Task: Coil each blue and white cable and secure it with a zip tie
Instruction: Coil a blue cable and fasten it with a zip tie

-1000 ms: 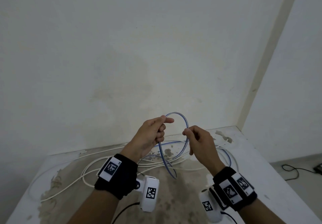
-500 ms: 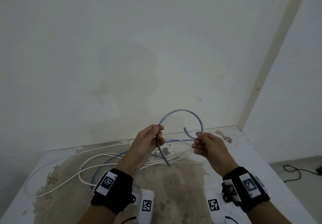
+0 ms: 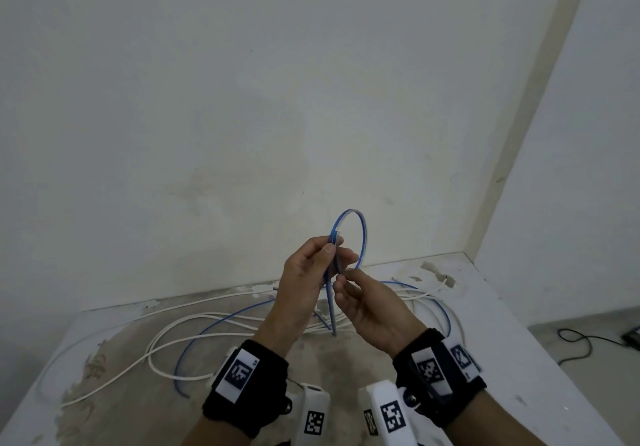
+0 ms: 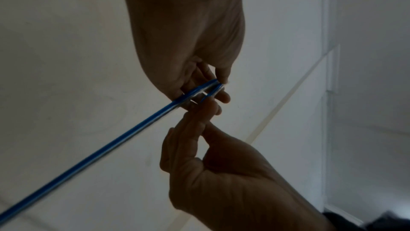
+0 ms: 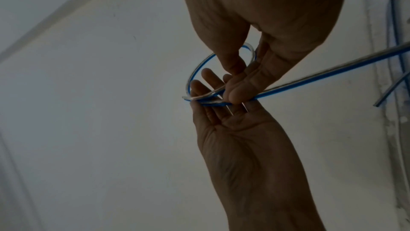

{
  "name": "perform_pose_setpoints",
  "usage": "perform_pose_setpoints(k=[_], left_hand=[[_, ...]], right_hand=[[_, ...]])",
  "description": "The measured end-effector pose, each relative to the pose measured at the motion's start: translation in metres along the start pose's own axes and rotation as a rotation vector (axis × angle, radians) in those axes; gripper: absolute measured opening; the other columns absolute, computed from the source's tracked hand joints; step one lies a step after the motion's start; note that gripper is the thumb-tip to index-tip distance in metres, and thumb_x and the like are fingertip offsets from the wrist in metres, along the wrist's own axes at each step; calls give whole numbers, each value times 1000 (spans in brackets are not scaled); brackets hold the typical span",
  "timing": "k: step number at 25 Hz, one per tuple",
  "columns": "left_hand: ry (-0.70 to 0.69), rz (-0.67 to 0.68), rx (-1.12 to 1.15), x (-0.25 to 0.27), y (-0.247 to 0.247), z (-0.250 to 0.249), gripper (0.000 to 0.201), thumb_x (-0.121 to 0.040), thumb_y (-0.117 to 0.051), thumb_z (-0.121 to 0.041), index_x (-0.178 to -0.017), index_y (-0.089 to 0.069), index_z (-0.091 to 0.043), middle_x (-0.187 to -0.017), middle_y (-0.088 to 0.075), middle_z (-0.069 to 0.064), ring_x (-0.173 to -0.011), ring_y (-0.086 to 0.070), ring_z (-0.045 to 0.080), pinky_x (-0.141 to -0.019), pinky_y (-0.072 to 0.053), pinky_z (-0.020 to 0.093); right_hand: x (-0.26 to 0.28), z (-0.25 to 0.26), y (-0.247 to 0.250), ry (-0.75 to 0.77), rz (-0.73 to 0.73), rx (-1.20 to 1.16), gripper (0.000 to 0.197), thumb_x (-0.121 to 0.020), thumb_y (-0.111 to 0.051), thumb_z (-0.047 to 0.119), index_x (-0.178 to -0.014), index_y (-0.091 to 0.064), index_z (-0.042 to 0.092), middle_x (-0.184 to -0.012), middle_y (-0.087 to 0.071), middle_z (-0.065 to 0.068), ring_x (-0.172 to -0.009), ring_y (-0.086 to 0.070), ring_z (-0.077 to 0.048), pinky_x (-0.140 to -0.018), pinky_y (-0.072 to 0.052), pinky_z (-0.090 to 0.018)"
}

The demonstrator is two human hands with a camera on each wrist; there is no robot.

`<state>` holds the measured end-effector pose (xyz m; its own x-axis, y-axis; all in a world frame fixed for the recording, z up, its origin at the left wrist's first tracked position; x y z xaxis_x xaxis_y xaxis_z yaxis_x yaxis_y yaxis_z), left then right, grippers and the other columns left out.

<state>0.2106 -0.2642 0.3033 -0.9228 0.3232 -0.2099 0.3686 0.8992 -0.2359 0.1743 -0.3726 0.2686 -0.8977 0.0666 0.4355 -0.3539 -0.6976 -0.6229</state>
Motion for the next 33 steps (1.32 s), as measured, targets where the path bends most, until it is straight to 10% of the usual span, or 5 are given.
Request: perform_pose_setpoints(k=[7,11,17,23,33], left_hand=[[77,-14,80,-15,8,-35,23,-104,-39,-19,-99,-59,-11,-68,-52,-6,-46,-45,7,-49,-43,21],[126,44,6,-33,29,-84,22,-104,-37,-19,-96,-56,-11,-63,-45,-8,-39,-28,2,-38,-26,13],[364,31,-224,-44,95,-131,26,-103,-36,-20,-89,-55,-10,-50,-33,-9,-36,-25,2,-34,-21,14],[567,255,-306,-21,80,-83,29,-105,-35,-25,-83,-50,-14,-51,-31,-7,-45,-49,11,-46,-45,20],[598,287,-291,-13,48,-25,28,-106,-36,-29,-86,-49,-14,-55,-29,-9,-43,-21,4,-39,-18,15]], right_hand=[[5,-12,0,397,311,935,27,-96,-52,44,-112,-67,30,-110,-58,-4,-83,-57,-8,-69,-46,-23],[-8,-32,29,604,503,1636,30,-104,-46,38,-93,-67,20,-87,-59,4,-81,-49,-9,-78,-43,-30],[-29,6,129,394,328,1825,29,-104,-45,28,-77,-54,30,-80,-65,5,-79,-63,-20,-76,-48,-35],[-31,83,134,941,-284,2272,5,-77,-82,31,-75,-78,30,-80,-55,-3,-73,-55,-29,-67,-38,-37],[-25,88,119,691,-304,1087,9,-95,-59,9,-97,-64,16,-85,-75,-5,-55,-68,-13,-56,-53,-25]])
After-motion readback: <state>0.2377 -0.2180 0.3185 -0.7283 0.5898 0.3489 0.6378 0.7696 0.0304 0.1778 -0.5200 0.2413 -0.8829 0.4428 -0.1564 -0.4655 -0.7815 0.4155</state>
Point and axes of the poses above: each hand's wrist, its own x-axis away from the middle knuckle, its own y-axis out of the back of the hand, z = x × y, the point moved 3 cm from there along -x, towards the middle knuckle
